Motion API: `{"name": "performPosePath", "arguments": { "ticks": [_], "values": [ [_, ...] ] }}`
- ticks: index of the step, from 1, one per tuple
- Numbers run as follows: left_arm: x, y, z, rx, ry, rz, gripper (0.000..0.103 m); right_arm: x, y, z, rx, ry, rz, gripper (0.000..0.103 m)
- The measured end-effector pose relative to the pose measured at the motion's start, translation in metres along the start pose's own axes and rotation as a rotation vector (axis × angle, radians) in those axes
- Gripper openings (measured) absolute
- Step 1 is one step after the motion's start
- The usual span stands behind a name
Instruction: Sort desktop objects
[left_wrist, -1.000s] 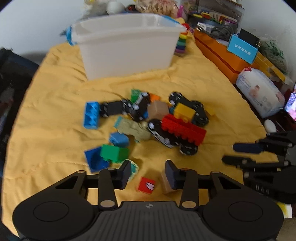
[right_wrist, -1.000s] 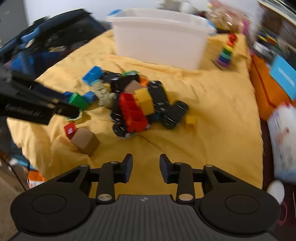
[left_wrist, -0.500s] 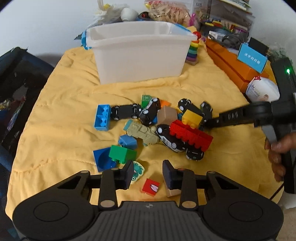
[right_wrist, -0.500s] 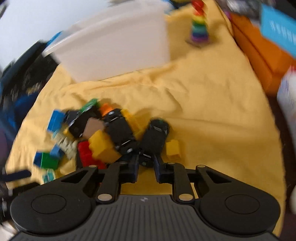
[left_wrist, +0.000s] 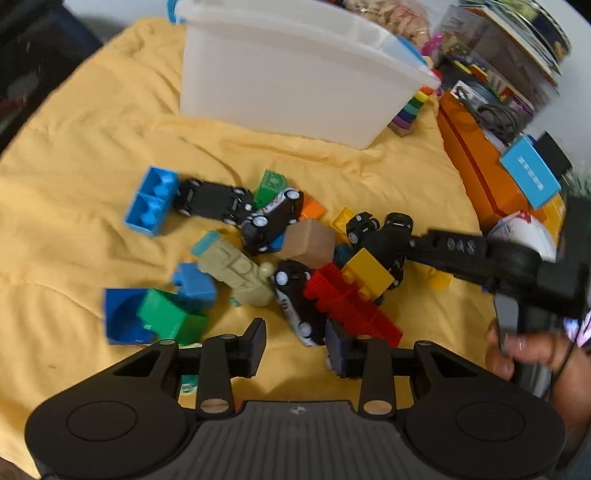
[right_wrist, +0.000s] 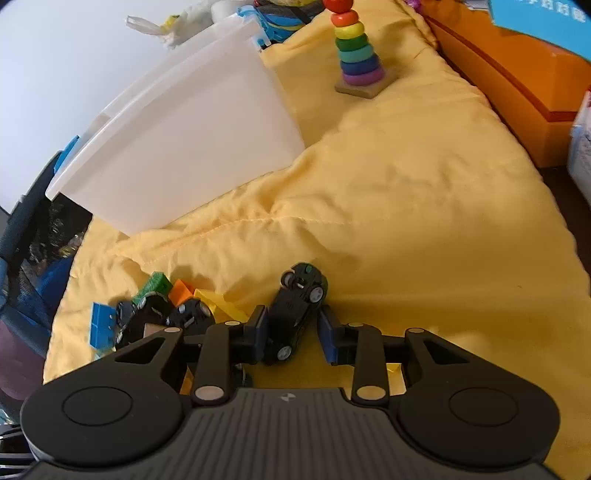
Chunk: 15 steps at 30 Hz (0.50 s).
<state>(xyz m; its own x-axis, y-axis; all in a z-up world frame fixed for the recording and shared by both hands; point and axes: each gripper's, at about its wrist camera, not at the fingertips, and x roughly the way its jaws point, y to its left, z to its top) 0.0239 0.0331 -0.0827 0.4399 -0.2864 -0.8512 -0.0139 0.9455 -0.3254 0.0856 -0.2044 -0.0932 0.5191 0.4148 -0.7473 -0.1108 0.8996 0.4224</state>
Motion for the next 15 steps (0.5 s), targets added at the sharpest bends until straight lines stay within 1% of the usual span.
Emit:
{"name": "performPosePath", "arguments": {
  "ticks": [2,3,5,7,9,10,11,12,14,15],
  "values": [
    [0.011,0.0,0.002,-0.021,0.032,-0.003,0.039,-0.005,0.0,-0.001,-0.031,0.009,0.003,0.024],
    [0.016,0.001,0.004,-0.037,0.043,-0.007,0.035,-0.012,0.0,-0.003,-0.052,0.008,0.007,0.02],
    [0.023,0.0,0.007,-0.053,0.044,-0.032,0.03,-0.029,0.001,-0.009,-0.129,-0.017,-0.022,0.02],
    [0.027,-0.004,0.01,-0.026,0.026,-0.01,0.03,-0.046,0.0,-0.017,-0.212,-0.042,-0.061,0.02],
    [0.026,-0.017,0.012,0.08,0.01,0.055,0.029,-0.059,-0.001,-0.025,-0.284,-0.04,-0.092,0.021],
    [0.022,-0.027,0.012,0.166,0.003,0.109,0.028,-0.065,0.0,-0.03,-0.34,-0.036,-0.116,0.02],
    [0.016,-0.037,0.01,0.258,-0.012,0.163,0.02,-0.069,0.002,-0.035,-0.398,-0.035,-0.145,0.021],
    [0.01,-0.045,0.006,0.342,-0.026,0.209,0.017,-0.074,0.004,-0.039,-0.459,-0.033,-0.171,0.02],
    [-0.003,-0.061,-0.004,0.501,-0.059,0.279,0.017,-0.082,0.008,-0.048,-0.582,-0.025,-0.213,0.021],
    [-0.01,-0.067,-0.009,0.57,-0.071,0.303,0.017,-0.083,0.011,-0.053,-0.651,-0.019,-0.249,0.02]
  ]
}}
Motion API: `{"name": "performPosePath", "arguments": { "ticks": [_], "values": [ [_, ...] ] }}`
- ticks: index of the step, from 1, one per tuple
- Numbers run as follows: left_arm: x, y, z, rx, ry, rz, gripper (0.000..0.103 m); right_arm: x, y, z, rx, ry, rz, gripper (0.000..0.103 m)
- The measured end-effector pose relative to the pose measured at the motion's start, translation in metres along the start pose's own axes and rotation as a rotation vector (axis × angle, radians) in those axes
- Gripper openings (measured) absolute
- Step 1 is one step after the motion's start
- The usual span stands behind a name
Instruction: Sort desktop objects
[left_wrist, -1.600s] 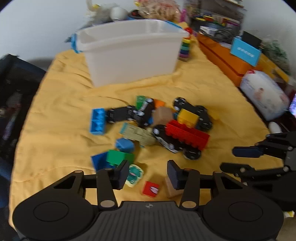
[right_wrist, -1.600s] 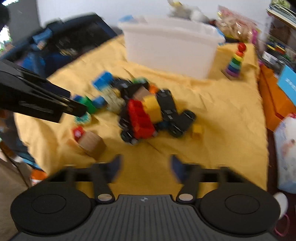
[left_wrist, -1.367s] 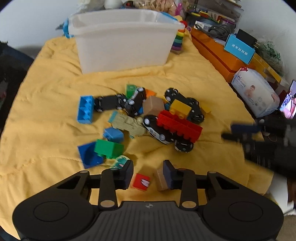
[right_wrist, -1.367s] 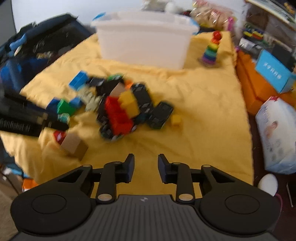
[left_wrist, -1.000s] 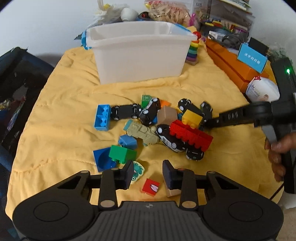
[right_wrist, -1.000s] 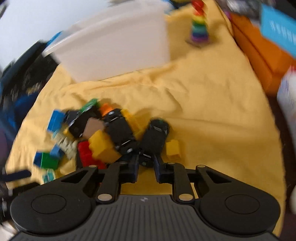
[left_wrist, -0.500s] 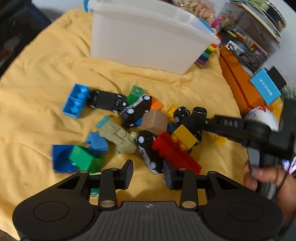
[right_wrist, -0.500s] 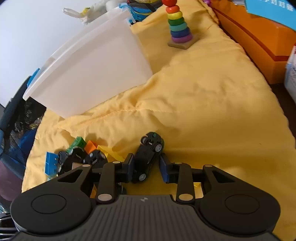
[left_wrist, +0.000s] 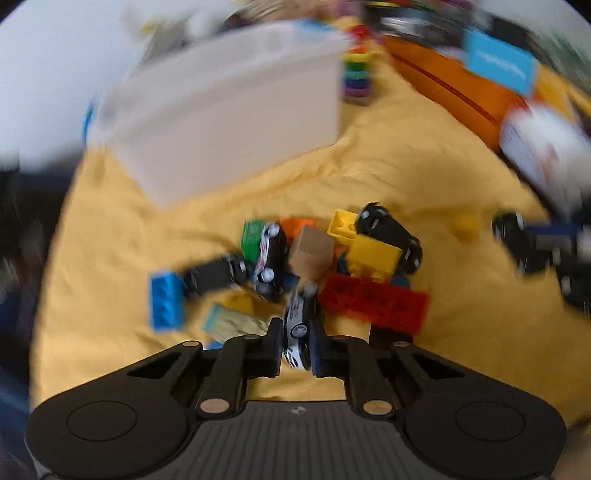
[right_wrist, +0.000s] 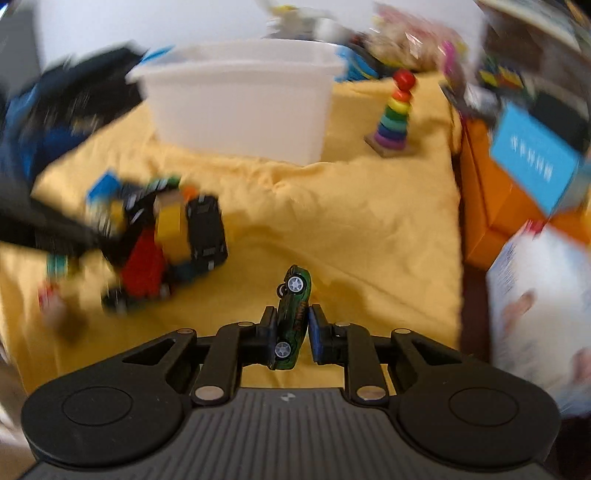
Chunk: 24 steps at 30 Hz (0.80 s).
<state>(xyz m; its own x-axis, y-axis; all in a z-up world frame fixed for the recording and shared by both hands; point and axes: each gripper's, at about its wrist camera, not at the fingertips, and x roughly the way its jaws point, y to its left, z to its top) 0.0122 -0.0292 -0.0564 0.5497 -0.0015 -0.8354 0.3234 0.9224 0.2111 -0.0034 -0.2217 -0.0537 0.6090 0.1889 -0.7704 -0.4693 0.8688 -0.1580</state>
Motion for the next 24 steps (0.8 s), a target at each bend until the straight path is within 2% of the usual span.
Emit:
{"name": "performPosePath", "arguments": {
  "ticks": [4,8,9,10,12,17,20,21,22,24],
  "values": [
    [-0.012,-0.018,-0.001,0.086,-0.031,0.027,0.017,0.009,0.017,-0.012,-0.25,0.029,-0.144,0.02],
    [-0.006,-0.021,-0.005,0.065,-0.016,0.01,0.018,0.022,0.039,-0.021,-0.389,0.052,-0.143,0.021],
    [-0.004,-0.021,-0.006,0.058,-0.016,0.002,0.019,0.019,0.043,-0.022,-0.397,0.041,-0.118,0.028],
    [-0.005,-0.022,-0.009,0.051,-0.018,-0.009,0.02,0.015,0.046,-0.022,-0.383,0.028,-0.074,0.037],
    [-0.007,-0.024,-0.013,0.04,-0.016,-0.039,0.022,0.007,0.044,-0.019,-0.328,0.004,0.03,0.047],
    [-0.015,-0.032,-0.021,0.031,-0.02,-0.118,0.024,0.003,0.025,-0.015,-0.176,-0.015,0.131,0.049],
    [-0.026,-0.018,-0.018,-0.083,-0.056,-0.132,0.027,-0.004,-0.002,-0.013,-0.006,-0.039,0.177,0.05],
    [-0.027,-0.012,-0.016,-0.124,-0.064,-0.11,0.036,-0.004,-0.01,-0.011,0.043,-0.044,0.178,0.05],
    [-0.026,-0.005,-0.015,-0.17,-0.066,-0.079,0.04,-0.003,-0.018,-0.011,0.084,-0.043,0.174,0.05],
    [-0.016,0.013,-0.014,-0.281,-0.033,-0.045,0.041,0.001,-0.03,-0.011,0.144,-0.032,0.161,0.05]
  ]
}}
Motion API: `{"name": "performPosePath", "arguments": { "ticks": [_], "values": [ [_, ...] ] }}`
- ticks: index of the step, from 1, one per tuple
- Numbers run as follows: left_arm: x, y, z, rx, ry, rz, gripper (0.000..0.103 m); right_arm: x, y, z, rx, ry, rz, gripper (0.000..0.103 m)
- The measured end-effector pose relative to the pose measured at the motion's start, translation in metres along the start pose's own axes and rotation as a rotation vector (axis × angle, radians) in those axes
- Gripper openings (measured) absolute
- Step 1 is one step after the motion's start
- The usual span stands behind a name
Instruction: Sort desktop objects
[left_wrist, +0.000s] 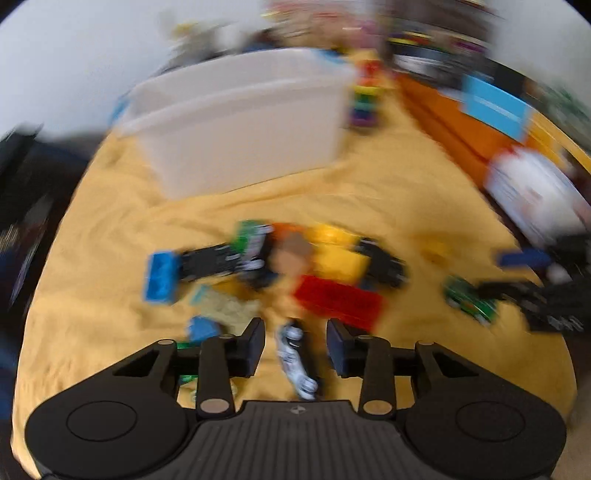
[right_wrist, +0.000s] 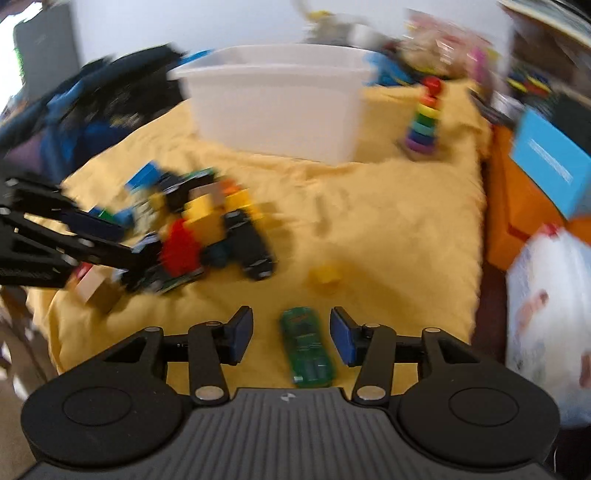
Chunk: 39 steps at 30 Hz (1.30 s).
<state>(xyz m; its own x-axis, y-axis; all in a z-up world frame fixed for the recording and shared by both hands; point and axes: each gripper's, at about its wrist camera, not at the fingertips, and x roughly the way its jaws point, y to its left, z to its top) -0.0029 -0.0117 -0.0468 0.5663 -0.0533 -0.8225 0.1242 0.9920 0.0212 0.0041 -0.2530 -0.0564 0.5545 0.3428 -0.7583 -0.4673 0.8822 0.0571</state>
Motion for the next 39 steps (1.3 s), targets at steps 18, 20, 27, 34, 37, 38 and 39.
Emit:
{"name": "performPosePath", "arguments": {
  "ticks": [18,20,27,34,37,38,39],
  "values": [
    [-0.025,-0.068,0.005,0.343,-0.064,-0.007,0.02,0.005,-0.013,-0.009,0.06,0.03,-0.003,0.05],
    [-0.009,-0.094,-0.003,0.453,-0.061,-0.018,0.02,0.006,-0.012,-0.01,0.058,0.035,-0.004,0.05],
    [0.03,-0.139,-0.052,0.834,-0.05,0.104,0.028,0.005,-0.006,-0.01,0.032,0.033,-0.005,0.054],
    [0.014,-0.094,-0.024,0.434,-0.016,-0.189,0.031,0.009,-0.008,-0.012,0.047,0.044,0.026,0.054],
    [0.016,-0.092,-0.018,0.404,-0.014,-0.193,0.031,0.015,-0.004,-0.009,0.018,0.056,0.01,0.053],
    [0.019,-0.09,-0.016,0.368,0.005,-0.221,0.032,0.015,-0.003,-0.007,0.006,0.055,-0.002,0.053],
    [0.026,-0.088,-0.013,0.336,0.03,-0.248,0.031,0.015,-0.002,-0.006,-0.001,0.05,-0.008,0.053]
  ]
}}
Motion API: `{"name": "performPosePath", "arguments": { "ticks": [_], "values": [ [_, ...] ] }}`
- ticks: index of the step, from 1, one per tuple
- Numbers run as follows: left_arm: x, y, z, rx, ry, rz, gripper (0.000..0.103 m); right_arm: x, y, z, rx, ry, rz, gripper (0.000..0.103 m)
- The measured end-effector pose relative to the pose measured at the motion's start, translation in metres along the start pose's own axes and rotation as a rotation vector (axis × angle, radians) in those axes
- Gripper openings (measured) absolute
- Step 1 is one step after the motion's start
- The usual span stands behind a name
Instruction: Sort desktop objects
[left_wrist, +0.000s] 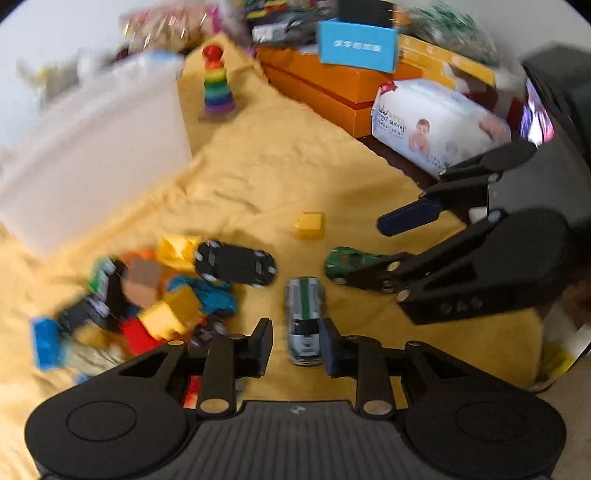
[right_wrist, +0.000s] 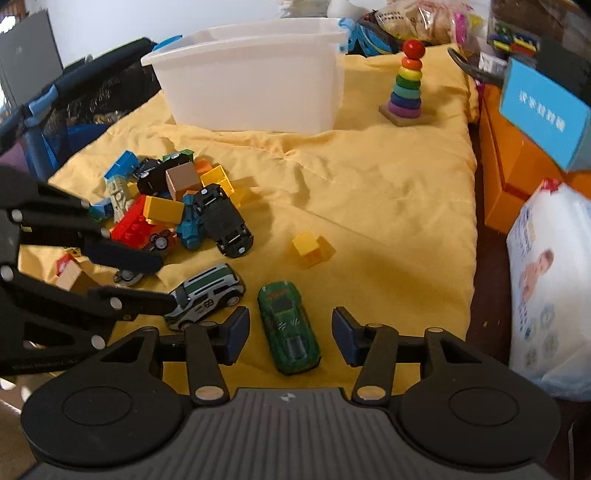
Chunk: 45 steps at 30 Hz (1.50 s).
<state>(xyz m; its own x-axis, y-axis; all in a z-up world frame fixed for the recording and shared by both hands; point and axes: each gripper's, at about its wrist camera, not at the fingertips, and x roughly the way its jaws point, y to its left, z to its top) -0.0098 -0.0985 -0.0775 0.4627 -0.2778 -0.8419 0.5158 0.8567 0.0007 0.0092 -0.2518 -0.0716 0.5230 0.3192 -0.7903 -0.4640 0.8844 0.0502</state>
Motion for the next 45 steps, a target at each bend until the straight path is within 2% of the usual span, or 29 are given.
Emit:
{"name": "performPosePath", "arguments": {
  "ticks": [2,5,8,9,10,12,15,19,23,26,28,30,34,36,39,40,42,45],
  "values": [
    [0.008,0.001,-0.001,-0.022,0.019,-0.026,0.032,0.002,0.001,0.0,-0.02,0.0,-0.007,0.053],
    [0.023,0.0,0.0,-0.021,0.031,-0.009,0.033,0.007,0.003,-0.003,-0.037,0.035,-0.02,0.053],
    [0.032,0.012,-0.001,-0.095,0.018,-0.04,0.033,0.017,0.004,-0.011,-0.055,0.051,-0.029,0.053],
    [0.031,0.016,0.001,-0.119,0.03,-0.056,0.033,0.017,0.003,-0.014,-0.06,0.024,-0.022,0.052],
    [0.029,0.019,0.001,-0.138,0.033,-0.071,0.033,0.017,0.003,-0.014,-0.066,0.024,-0.017,0.048],
    [0.021,0.027,0.003,-0.188,0.019,-0.096,0.033,0.016,0.007,-0.009,-0.08,0.043,-0.005,0.034],
    [-0.003,0.039,0.013,-0.215,-0.04,-0.072,0.033,0.011,0.013,0.0,-0.095,0.034,0.007,0.034],
    [-0.043,0.073,0.038,-0.295,-0.148,-0.043,0.033,-0.002,0.013,0.031,-0.093,-0.045,0.008,0.034],
    [-0.068,0.109,0.08,-0.29,-0.272,0.07,0.033,-0.012,0.006,0.087,-0.074,-0.175,0.018,0.034],
    [-0.079,0.136,0.11,-0.324,-0.345,0.137,0.033,-0.013,-0.006,0.14,0.026,-0.284,0.058,0.034],
    [-0.077,0.151,0.128,-0.321,-0.369,0.191,0.033,-0.009,-0.007,0.171,0.038,-0.339,0.056,0.034],
    [-0.062,0.166,0.144,-0.344,-0.352,0.253,0.033,0.002,-0.004,0.197,0.037,-0.365,0.045,0.034],
    [-0.029,0.198,0.155,-0.414,-0.323,0.3,0.033,0.048,0.001,0.231,0.122,-0.309,0.047,0.034],
    [-0.013,0.206,0.156,-0.412,-0.288,0.311,0.033,0.07,0.003,0.239,0.153,-0.275,0.035,0.034],
    [-0.009,0.214,0.149,-0.453,-0.245,0.274,0.033,0.087,0.009,0.24,0.138,-0.238,0.021,0.038],
    [-0.015,0.214,0.145,-0.472,-0.251,0.27,0.032,0.085,0.01,0.237,0.134,-0.24,0.029,0.044],
    [-0.031,0.207,0.135,-0.453,-0.309,0.239,0.033,0.071,0.009,0.228,0.132,-0.284,0.038,0.051],
    [-0.059,0.19,0.12,-0.418,-0.365,0.215,0.034,0.05,0.006,0.217,0.139,-0.328,0.053,0.051]
  ]
}}
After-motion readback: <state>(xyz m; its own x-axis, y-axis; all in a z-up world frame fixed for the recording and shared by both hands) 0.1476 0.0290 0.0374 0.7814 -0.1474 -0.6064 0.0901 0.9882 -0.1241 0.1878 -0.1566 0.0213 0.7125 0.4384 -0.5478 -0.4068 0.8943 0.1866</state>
